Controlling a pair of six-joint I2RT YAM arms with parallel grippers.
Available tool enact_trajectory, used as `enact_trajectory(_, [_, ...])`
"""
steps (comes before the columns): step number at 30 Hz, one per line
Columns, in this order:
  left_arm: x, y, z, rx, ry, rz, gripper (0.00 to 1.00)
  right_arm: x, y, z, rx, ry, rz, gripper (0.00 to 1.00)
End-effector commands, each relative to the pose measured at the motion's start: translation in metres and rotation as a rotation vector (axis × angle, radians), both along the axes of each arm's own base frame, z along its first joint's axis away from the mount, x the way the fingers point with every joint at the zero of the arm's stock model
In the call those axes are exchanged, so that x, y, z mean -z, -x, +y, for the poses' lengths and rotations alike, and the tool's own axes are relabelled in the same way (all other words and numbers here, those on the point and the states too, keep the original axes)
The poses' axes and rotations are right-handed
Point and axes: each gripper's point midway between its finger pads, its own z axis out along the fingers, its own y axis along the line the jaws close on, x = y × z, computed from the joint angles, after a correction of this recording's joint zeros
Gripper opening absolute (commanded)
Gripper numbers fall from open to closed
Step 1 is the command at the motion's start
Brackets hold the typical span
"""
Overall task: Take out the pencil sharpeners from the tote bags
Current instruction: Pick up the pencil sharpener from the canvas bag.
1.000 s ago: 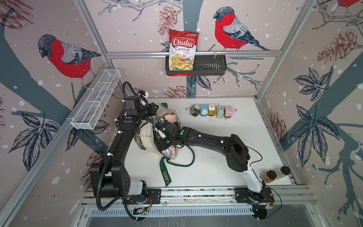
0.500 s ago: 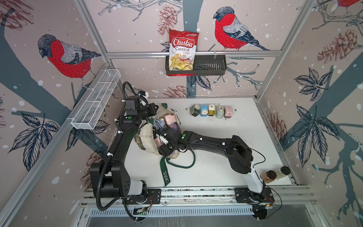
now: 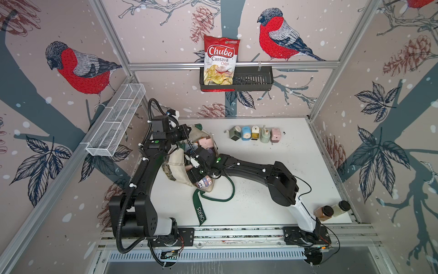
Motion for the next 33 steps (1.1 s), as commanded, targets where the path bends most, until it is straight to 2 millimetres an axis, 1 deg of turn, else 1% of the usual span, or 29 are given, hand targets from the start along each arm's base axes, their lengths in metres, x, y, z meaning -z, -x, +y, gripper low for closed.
enact_trajectory(1, [-0.022, -0.007, -0.004, 0.021, 0.013, -0.091, 0.0, 0.001, 0.001, 0.005, 0.001, -0.022, 0.036, 0.8])
enact_trajectory(4, [-0.022, -0.007, -0.005, 0.023, 0.013, -0.091, 0.0, 0.004, -0.004, 0.007, 0.013, -0.026, 0.04, 0.8])
enact_trajectory(7, [-0.022, -0.008, -0.005, 0.022, 0.013, -0.09, 0.0, 0.008, -0.015, 0.008, 0.045, -0.026, 0.03, 0.79])
enact_trajectory(9, [-0.022, -0.008, -0.005, 0.023, 0.013, -0.091, 0.0, 0.01, -0.019, 0.008, 0.055, -0.031, 0.028, 0.76])
enact_trajectory(11, [-0.021, -0.008, -0.005, 0.024, 0.015, -0.088, 0.0, 0.007, -0.019, 0.011, 0.04, -0.052, 0.036, 0.7])
enact_trajectory(16, [-0.021, -0.008, -0.005, 0.024, 0.015, -0.087, 0.0, -0.011, -0.011, 0.016, -0.018, -0.117, 0.02, 0.56])
enact_trajectory(20, [-0.02, -0.008, -0.005, 0.023, 0.015, -0.087, 0.0, -0.028, -0.01, 0.015, -0.036, -0.151, -0.009, 0.49])
enact_trajectory(27, [-0.021, -0.008, -0.005, 0.024, 0.016, -0.086, 0.0, -0.047, -0.009, 0.007, -0.033, -0.18, -0.049, 0.44])
enact_trajectory(33, [-0.021, -0.008, -0.005, 0.023, 0.013, -0.088, 0.0, -0.06, -0.008, -0.01, -0.011, -0.179, -0.095, 0.43])
